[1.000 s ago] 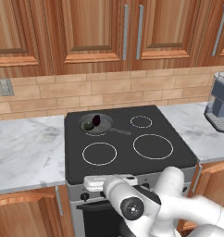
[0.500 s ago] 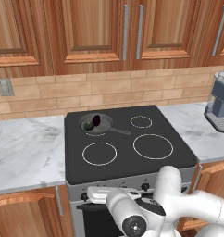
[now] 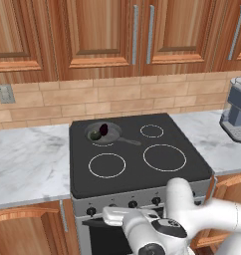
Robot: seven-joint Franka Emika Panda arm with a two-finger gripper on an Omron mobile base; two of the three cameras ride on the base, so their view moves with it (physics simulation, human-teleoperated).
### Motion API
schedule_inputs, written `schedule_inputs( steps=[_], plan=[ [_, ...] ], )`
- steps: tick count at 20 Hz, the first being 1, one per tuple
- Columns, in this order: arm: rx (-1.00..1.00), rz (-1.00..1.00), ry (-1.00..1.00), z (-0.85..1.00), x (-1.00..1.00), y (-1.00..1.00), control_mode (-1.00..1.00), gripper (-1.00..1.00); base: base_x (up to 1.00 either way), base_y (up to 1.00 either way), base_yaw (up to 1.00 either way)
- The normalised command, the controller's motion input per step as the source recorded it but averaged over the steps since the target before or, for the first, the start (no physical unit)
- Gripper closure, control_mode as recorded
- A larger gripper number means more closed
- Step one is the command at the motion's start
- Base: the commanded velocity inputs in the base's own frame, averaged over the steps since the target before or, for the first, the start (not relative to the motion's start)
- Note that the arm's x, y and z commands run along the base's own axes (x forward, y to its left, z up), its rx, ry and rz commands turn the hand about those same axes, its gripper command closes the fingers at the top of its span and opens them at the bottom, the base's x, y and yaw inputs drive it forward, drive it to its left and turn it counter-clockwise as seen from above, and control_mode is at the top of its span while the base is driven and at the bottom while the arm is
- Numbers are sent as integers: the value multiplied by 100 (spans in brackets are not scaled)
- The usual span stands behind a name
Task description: Put the squash and eggplant in the pan. Then turn on the rear left burner and set the heat to medium.
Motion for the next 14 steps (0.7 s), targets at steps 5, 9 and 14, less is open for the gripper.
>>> schedule_inputs(
  steps=[5, 9, 14],
  plan=[
    [0, 0, 0, 0, 0, -23, -100, -100, 0, 0, 0],
    [0, 5, 0, 0, 1, -15, -100, -100, 0, 0, 0],
    [0, 10, 6, 0, 17, -9, -100, -100, 0, 0, 0]
  ],
)
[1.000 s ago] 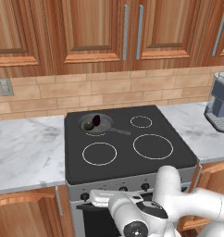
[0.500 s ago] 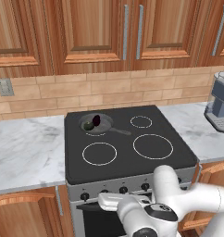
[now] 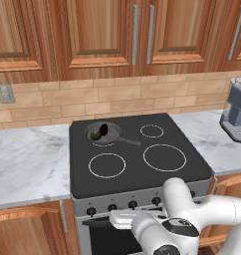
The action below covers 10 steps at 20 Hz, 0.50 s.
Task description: Put the squash and eggplant in the pan. Then turn on the rear left burner and set the heat to medium.
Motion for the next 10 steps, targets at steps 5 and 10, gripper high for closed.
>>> schedule_inputs(
  steps=[5, 10],
  plan=[
    [0, 10, 8, 1, 29, 0, -100, -100, 0, 0, 0],
    [0, 4, 1, 8, 15, 0, -100, -100, 0, 0, 0]
  ],
)
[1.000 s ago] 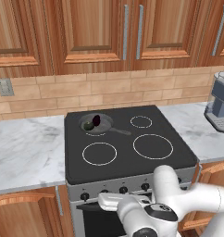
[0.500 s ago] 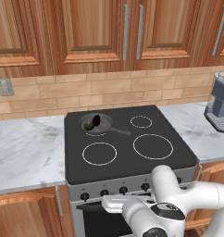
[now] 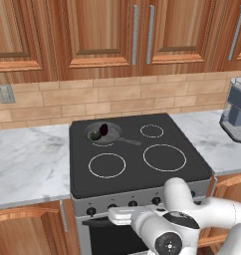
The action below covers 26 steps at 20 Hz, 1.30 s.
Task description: Put the squash and eggplant in the pan. Then turn on the rear left burner and set the heat to medium.
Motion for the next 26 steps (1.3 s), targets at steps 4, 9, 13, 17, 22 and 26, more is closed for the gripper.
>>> schedule_inputs(
  steps=[4, 9, 13, 17, 22, 26],
  plan=[
    [0, 0, 0, -5, 14, -22, -100, -100, 0, 0, 0],
    [0, 0, 0, -26, 20, -36, -100, -100, 0, 0, 0],
    [0, 0, 0, -20, 22, -31, -100, -100, 0, 0, 0],
    [0, 0, 0, -13, 28, -15, -100, -100, 0, 0, 0],
    [0, 3, 0, -14, 41, -5, -100, -100, 0, 0, 0],
    [0, 8, 0, -20, 47, 0, -100, -100, 0, 0, 0]
  ],
)
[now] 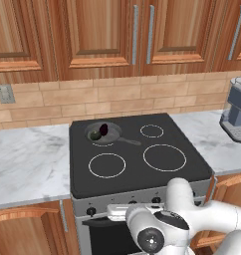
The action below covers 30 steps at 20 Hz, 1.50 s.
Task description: Put the squash and eggplant in the pan. Then turn on the rear left burner and set the heat to medium.
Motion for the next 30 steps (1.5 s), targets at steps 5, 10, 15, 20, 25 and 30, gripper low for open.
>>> schedule_inputs(
  steps=[5, 10, 15, 20, 25, 30],
  plan=[
    [0, 11, 0, -25, 44, -1, -100, -100, 0, 0, 0],
    [0, 10, 1, -34, 43, -12, -100, -100, 0, 0, 0],
    [0, 6, 0, -33, 29, -26, -100, -100, 0, 0, 0],
    [0, 2, 0, -36, 23, -39, -100, -100, 0, 0, 0],
    [0, 2, 0, -46, 28, -38, -100, -100, 0, 0, 0],
    [0, 6, 0, -43, 40, -27, -100, -100, 0, 0, 0]
  ],
)
